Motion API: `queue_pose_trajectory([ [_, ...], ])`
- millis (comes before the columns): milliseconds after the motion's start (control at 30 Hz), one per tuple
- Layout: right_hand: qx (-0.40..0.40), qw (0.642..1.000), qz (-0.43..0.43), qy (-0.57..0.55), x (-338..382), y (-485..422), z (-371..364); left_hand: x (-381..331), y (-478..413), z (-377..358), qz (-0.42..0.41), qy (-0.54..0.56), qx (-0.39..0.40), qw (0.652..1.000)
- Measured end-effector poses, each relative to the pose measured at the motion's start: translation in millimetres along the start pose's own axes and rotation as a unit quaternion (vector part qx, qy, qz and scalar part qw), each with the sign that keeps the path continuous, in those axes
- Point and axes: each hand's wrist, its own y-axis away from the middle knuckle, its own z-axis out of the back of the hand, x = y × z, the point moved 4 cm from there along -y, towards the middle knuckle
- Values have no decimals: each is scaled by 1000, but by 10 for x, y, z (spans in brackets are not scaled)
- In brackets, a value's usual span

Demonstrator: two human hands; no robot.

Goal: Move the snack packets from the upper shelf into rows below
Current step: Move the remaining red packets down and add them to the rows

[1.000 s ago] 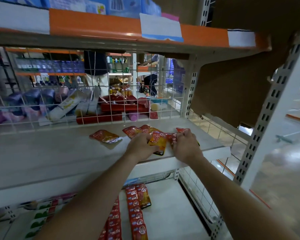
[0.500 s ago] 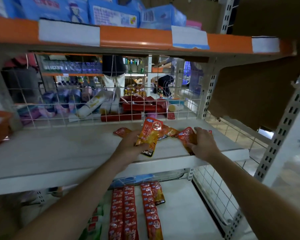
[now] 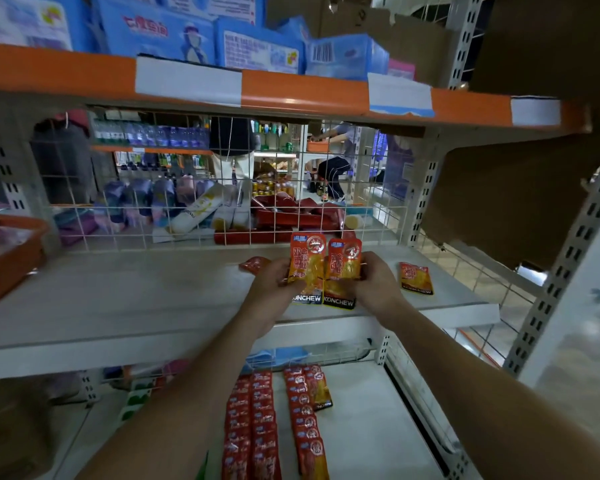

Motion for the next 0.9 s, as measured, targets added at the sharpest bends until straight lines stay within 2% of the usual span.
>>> queue_pose_trajectory([
  [200,50,998,11,-38,87,292,64,-74,249,40,-1,23,-36,999],
  [500,90,995,11,-31,123,873,270,-139,784,69,42,26,7,999],
  [667,95,995,-9,-35,20,1125,319,-152,1048,53,53,-29,28,998],
  [900,107,993,-37,-39,-250,1370,347,65,1346,-35,78,-42,63,994],
])
